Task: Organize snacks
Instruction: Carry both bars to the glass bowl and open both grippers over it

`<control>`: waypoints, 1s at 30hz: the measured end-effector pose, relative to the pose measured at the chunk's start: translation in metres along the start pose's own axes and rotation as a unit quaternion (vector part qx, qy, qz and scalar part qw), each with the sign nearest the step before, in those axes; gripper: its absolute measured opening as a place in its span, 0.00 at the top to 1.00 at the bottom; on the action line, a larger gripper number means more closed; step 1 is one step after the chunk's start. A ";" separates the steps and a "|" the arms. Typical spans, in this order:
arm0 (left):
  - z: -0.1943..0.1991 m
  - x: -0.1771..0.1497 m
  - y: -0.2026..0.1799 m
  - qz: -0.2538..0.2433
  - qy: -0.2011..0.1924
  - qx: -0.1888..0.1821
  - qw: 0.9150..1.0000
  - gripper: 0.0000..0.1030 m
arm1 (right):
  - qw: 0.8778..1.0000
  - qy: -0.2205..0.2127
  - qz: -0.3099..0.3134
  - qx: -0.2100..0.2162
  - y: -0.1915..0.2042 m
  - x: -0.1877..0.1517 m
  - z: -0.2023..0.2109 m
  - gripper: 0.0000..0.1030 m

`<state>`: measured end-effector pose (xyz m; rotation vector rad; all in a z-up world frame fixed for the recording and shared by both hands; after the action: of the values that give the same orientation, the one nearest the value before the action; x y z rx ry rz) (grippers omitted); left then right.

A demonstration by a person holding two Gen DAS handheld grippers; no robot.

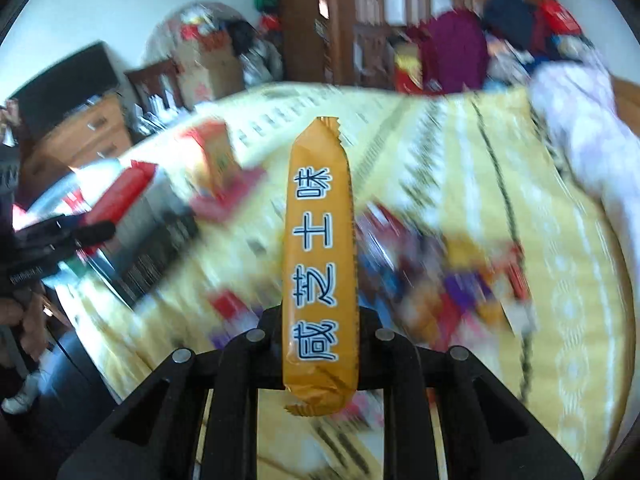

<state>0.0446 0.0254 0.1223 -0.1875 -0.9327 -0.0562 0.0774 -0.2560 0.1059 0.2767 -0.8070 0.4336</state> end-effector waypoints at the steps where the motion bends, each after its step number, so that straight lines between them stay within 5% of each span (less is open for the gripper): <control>1: 0.009 0.010 0.013 0.007 -0.012 0.009 1.000 0.49 | 1.000 -0.009 0.006 0.010 0.013 0.016 -0.002 0.78; 7: 0.056 0.041 0.117 0.065 -0.057 0.091 0.992 0.49 | 0.990 -0.057 0.057 0.116 0.138 0.124 -0.015 0.79; 13: 0.070 0.023 0.215 0.145 -0.044 0.160 0.975 0.49 | 0.975 -0.050 0.103 0.190 0.261 0.174 -0.046 0.79; 21: 0.069 -0.009 0.279 0.195 -0.015 0.200 0.960 0.49 | 0.959 0.026 0.124 0.254 0.375 0.171 -0.111 0.79; 30: 0.077 -0.011 0.295 0.209 -0.018 0.197 0.958 0.49 | 0.954 0.068 0.132 0.261 0.413 0.151 -0.150 0.79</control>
<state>0.0149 0.3288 0.1177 -0.0127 -0.9058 0.5227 0.0692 0.2061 0.1493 0.6269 -0.5826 0.9125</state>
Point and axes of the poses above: each gripper's, at about its wrist camera, not at the fingertips, and z roughly against the way its jaws point, y to its left, x to its top, the point moved 10 cm from there along -z, roughly the way its jaws point, and after that the axes turned 1 degree about x, right-handed, at the moved point
